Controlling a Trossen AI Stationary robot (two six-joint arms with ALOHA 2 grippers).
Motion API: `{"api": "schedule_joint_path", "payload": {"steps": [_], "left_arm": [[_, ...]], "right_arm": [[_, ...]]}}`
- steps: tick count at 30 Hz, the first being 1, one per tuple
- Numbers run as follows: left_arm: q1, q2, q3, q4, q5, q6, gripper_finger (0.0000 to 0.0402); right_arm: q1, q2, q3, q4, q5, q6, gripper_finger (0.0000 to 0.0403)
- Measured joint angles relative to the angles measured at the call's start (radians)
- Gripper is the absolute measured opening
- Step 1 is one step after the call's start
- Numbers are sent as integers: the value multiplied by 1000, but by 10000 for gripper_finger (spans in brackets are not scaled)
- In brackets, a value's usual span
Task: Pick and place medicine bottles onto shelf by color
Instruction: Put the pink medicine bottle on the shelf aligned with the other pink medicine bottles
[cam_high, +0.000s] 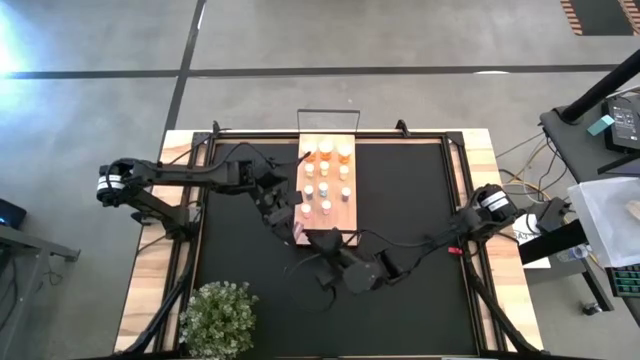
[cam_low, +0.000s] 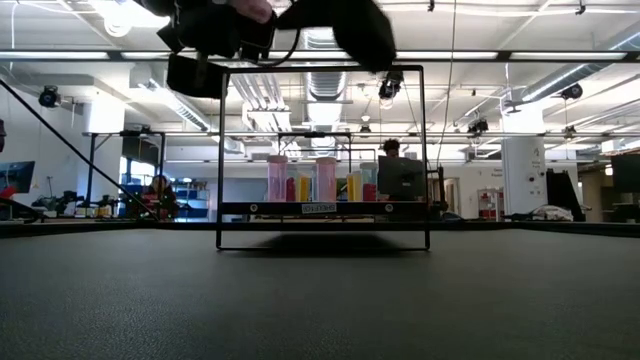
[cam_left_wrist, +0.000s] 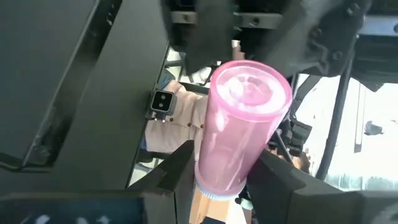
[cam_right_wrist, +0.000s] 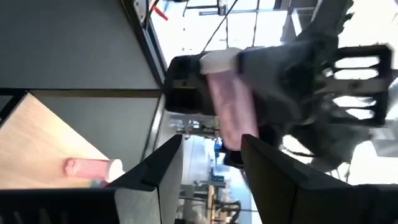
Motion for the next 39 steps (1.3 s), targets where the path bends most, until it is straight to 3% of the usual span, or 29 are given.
{"api": "schedule_joint_path", "payload": {"steps": [5,12,28,39], "left_arm": [[3,0,0,-3,11,0,106],[-3,0,0,3,27,-1,106],[-23,9,0,53,94,-3,106],[-24,9,0,54,97,-2,106]], "right_arm": [[24,-46,0,-4,-18,-56,155],[21,-91,-3,-90,-268,-57,155],[-48,-91,-4,-29,-346,-208,155],[-81,-91,-1,6,-397,-214,155]]}}
